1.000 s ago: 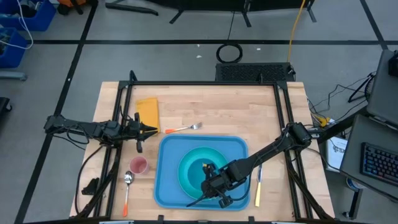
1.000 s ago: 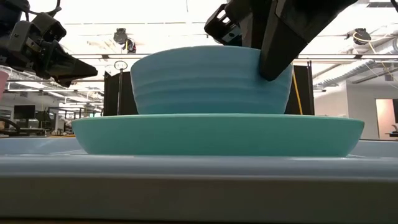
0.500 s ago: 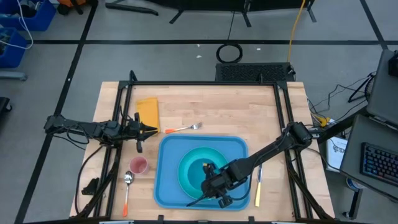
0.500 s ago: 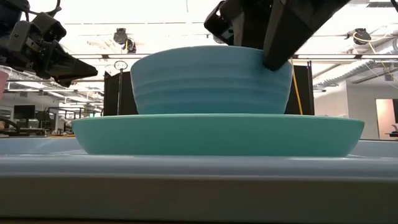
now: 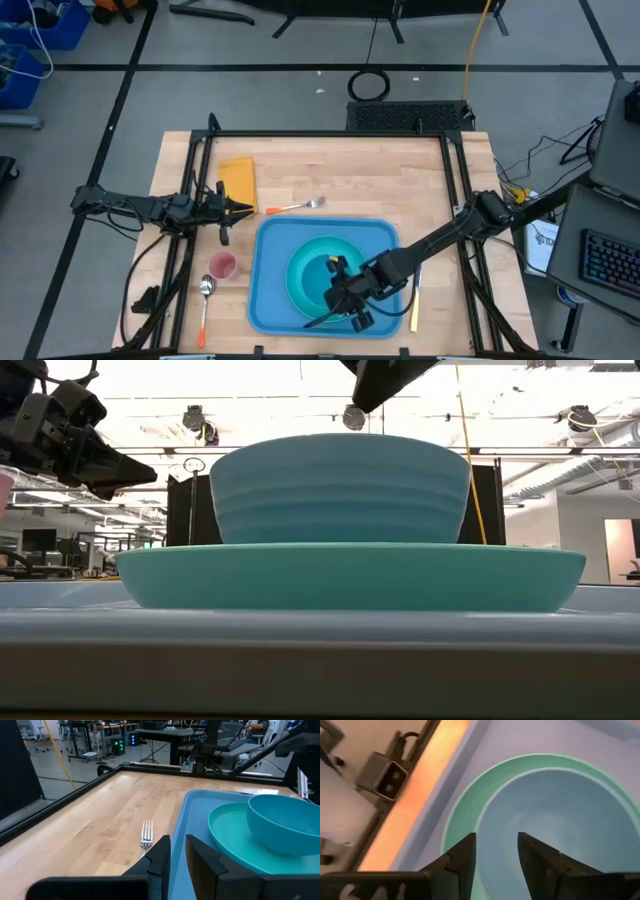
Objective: Set up tray
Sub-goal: Put the pink cup on the blue serving tray to the top right of the light blue plate
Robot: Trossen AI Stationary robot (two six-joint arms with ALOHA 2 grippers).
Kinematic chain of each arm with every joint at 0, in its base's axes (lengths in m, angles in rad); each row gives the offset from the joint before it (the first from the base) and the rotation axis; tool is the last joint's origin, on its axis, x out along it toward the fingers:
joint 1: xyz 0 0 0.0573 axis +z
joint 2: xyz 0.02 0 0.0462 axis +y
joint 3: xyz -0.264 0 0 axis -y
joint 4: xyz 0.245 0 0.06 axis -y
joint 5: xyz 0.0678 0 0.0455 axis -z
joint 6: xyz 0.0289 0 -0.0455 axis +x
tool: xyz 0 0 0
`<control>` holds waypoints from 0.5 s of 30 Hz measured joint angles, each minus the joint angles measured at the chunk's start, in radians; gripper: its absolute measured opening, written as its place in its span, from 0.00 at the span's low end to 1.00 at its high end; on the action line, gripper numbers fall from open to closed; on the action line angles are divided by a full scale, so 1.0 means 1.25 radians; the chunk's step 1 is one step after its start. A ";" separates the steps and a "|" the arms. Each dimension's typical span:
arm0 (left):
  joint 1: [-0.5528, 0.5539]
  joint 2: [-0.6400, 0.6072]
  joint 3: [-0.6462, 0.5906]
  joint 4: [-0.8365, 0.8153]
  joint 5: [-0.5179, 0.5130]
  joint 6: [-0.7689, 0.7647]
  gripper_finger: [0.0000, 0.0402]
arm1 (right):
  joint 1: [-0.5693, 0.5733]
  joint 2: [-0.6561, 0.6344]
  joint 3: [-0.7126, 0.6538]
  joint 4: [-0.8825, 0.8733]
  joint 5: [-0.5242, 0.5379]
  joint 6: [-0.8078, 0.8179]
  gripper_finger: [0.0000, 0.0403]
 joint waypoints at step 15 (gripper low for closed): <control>0.000 0.000 0.000 0.000 0.000 0.000 0.16 | -0.048 -0.001 0.001 0.177 0.208 -0.137 0.34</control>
